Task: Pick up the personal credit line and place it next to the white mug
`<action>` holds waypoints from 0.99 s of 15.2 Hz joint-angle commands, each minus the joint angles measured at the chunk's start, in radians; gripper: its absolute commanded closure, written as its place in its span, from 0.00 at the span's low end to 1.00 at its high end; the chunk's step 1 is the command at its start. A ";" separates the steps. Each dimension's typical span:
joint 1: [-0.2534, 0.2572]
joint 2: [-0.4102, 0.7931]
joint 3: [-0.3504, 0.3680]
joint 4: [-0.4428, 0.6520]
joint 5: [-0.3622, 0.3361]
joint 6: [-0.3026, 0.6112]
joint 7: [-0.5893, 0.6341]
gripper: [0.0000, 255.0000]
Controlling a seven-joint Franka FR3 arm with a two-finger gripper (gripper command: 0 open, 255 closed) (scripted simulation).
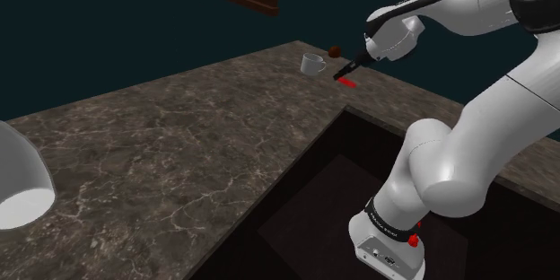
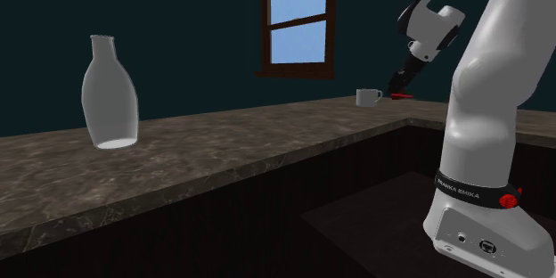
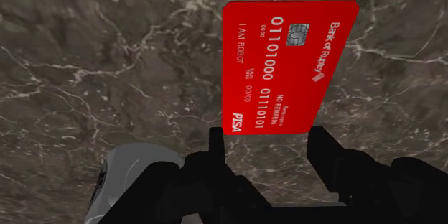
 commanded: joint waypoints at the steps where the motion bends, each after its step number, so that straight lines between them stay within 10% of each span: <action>1: 0.045 0.015 -0.044 -0.011 0.036 0.022 -0.035 1.00; 12: 0.475 0.026 -0.469 -0.042 0.162 0.144 -0.186 1.00; 15: 0.473 0.022 -0.467 -0.043 0.155 0.146 -0.180 1.00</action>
